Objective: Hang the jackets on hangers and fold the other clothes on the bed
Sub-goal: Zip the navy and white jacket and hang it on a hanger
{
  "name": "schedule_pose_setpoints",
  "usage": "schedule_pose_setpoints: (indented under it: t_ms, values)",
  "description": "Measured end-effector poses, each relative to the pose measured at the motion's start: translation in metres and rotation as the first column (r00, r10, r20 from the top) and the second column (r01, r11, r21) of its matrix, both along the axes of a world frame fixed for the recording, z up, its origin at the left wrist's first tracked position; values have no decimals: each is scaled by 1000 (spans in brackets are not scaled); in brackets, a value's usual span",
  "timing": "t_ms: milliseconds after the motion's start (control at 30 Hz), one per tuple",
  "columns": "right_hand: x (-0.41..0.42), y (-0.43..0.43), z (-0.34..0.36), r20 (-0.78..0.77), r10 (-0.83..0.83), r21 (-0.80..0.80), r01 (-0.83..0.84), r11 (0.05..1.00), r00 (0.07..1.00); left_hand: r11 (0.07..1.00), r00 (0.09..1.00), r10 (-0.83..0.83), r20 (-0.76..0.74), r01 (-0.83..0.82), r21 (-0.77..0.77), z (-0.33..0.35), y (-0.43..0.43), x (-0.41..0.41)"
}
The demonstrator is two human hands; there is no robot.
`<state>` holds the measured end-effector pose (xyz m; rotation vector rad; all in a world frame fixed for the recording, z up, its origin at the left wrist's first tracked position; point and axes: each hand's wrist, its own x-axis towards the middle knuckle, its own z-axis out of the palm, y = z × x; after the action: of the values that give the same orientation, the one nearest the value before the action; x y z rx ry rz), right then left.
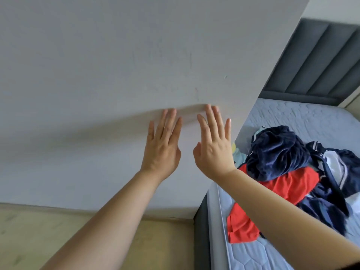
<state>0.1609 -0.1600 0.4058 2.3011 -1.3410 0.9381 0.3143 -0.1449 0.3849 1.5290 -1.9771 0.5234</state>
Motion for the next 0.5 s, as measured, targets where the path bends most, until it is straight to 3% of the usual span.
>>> schedule_pose_setpoints:
  t_ms: [267, 500]
  values:
    - [-55, 14, -173, 103, -6, 58, 0, 998, 995, 988, 997, -65, -35, 69, 137, -176, 11, -51]
    - [-151, 53, -234, 144, -52, 173, 27, 985, 988, 958, 998, -54, -24, 59, 281, -231, 55, -145]
